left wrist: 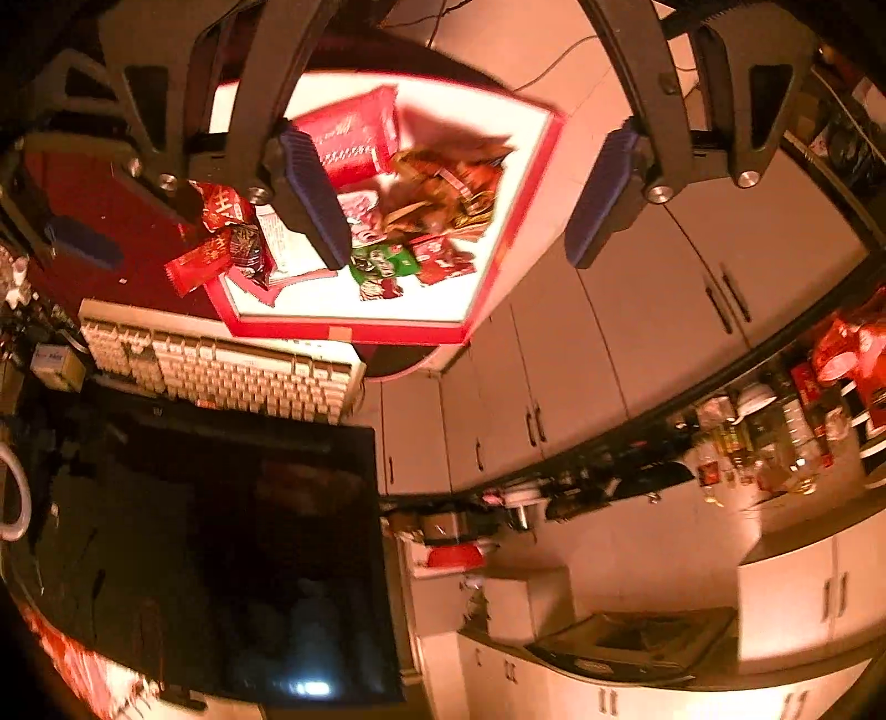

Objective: Organize snacks

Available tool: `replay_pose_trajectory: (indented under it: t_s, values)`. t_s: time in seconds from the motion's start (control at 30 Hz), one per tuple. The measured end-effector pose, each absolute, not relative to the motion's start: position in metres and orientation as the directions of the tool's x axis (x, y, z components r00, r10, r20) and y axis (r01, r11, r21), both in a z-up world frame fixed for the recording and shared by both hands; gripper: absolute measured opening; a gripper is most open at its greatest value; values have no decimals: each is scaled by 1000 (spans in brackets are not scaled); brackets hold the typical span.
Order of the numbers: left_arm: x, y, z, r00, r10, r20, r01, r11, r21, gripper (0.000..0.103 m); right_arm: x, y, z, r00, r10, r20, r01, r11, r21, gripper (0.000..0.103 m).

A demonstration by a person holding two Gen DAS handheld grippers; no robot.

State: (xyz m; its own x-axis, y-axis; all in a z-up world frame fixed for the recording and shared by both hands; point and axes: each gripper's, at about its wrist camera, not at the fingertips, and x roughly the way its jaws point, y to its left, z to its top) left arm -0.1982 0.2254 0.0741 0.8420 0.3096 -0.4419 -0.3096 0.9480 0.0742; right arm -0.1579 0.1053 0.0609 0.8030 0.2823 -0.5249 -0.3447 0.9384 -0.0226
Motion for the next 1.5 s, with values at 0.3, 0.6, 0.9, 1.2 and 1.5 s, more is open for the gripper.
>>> replay_pose_trajectory:
  t_s: [0.3,0.6,0.9,1.2,1.5]
  values:
    - [-244,240,84,865,350,-359,-383,923,-22,83,-243,97,67,862,268,-429,-321,945,-54,86]
    - [-241,233,75,852,384,-357,-386,920,68,83,-231,95,61,851,275,-448,-304,953,8,86]
    - [-238,235,68,845,388,-367,-382,920,93,83,-225,106,56,846,270,-460,-307,952,-7,86]
    - [-231,236,56,828,386,-406,-368,921,127,83,-218,115,52,840,265,-474,-308,951,-14,86]
    - [-225,230,44,813,398,-426,-351,917,186,83,-213,113,48,835,259,-486,-298,955,-4,86]
